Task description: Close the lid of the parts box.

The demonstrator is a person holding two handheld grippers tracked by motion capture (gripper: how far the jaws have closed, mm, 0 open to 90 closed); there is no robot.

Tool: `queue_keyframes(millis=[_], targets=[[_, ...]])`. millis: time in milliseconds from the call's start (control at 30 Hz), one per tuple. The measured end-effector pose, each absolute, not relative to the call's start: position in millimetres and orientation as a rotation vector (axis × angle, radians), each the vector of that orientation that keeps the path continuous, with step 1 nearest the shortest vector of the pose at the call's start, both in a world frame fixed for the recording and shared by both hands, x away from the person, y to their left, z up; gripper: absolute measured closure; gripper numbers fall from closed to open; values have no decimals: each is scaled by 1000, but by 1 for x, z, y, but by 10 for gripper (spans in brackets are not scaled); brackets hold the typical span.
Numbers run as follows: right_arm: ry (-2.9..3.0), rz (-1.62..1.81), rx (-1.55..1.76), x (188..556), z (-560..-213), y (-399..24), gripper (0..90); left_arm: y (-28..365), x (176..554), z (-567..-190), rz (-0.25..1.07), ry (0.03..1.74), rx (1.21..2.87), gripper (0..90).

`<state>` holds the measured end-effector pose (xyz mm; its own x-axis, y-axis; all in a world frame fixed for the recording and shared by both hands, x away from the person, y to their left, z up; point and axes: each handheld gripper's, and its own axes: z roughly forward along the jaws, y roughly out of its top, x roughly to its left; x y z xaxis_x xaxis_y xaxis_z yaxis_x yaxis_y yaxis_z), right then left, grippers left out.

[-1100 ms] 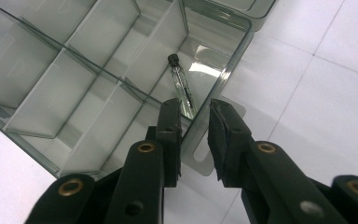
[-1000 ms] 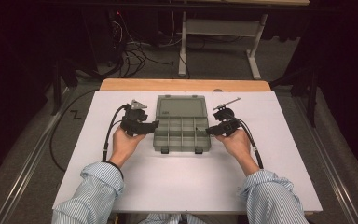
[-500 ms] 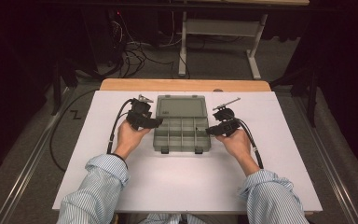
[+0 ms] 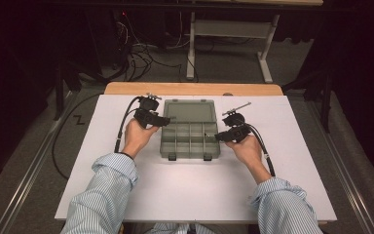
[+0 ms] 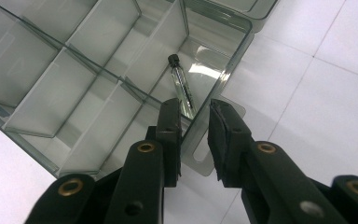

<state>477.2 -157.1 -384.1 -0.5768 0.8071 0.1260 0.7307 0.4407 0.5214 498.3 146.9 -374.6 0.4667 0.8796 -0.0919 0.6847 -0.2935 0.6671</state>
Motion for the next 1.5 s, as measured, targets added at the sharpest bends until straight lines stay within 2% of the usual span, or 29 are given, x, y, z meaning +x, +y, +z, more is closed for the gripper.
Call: queue_keyframes(millis=[833, 1500], targets=[[2542, 804, 1357, 477, -384, -156, 761, 132, 550, -377, 272, 1441, 2152, 442], [2529, 803, 1357, 475, -384, -155, 762, 135, 568, -400, 138, 1540, 2095, 469]])
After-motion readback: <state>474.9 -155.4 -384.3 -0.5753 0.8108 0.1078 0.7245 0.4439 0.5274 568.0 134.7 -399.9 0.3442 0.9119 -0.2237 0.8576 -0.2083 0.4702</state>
